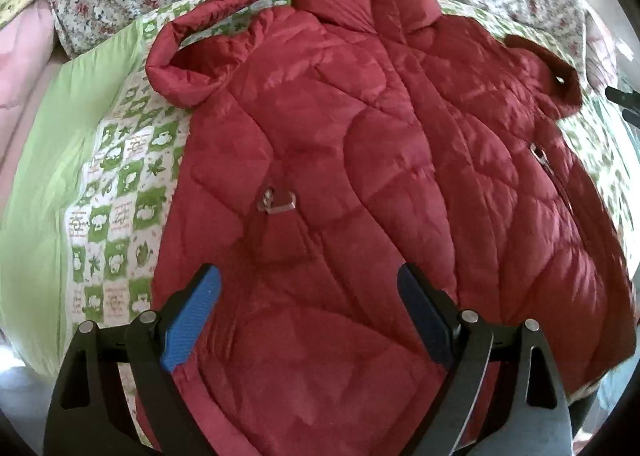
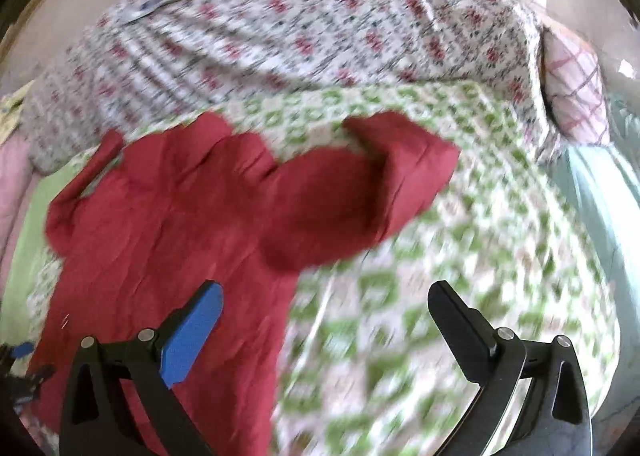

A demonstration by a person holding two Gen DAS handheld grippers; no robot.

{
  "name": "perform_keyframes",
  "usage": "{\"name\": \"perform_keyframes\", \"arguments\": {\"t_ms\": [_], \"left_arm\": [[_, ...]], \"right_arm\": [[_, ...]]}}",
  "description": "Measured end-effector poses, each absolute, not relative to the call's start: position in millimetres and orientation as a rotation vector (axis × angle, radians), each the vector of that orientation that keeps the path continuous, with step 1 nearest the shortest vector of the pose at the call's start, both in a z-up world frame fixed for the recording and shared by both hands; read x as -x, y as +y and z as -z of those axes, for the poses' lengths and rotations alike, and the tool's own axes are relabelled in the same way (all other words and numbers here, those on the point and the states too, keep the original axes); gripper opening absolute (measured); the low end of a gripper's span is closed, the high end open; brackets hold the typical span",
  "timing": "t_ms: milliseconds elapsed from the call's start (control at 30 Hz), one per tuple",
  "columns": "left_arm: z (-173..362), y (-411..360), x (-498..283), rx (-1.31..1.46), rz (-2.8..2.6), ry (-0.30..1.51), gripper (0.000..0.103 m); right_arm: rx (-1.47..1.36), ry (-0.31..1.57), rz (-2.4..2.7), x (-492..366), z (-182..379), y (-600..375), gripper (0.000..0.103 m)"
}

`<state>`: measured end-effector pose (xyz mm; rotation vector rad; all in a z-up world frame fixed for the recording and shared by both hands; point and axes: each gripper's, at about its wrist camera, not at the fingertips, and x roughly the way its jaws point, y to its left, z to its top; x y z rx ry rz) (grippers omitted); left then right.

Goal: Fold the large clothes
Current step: 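Grasp a jacket sleeve with the right gripper and lift it across the body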

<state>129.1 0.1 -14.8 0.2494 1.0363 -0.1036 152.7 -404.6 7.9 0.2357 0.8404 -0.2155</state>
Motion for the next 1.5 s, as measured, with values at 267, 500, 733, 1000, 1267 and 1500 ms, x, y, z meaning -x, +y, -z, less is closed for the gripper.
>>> {"name": "perform_keyframes", "arguments": {"t_ms": [267, 500, 733, 1000, 1267, 1500], "left_arm": [[10, 4, -165, -0.132, 0.117, 1.045, 0.091], [24, -2, -193, -0.086, 0.141, 1.099, 0.091], [38, -6, -203, -0.09, 0.149, 1.131, 0.091], [44, -1, -207, -0.071, 0.152, 1.149, 0.091], [38, 11, -204, -0.014, 0.165, 1.157, 0.091], [31, 36, -207, 0.112, 0.222, 1.163, 0.091]], "right_arm": [[-0.143, 0.9, 0.335, -255, 8, -452, 0.081], [-0.076, 0.996, 0.4, -322, 47, -473, 0.071], [-0.113, 1.021, 0.445, -339, 67, -494, 0.025], [-0.285, 0.858, 0.213, -306, 13, -454, 0.017], [-0.31, 0.776, -0.174, -272, -31, -319, 0.017], [-0.193, 0.878, -0.398, -273, -5, -198, 0.017]]}}
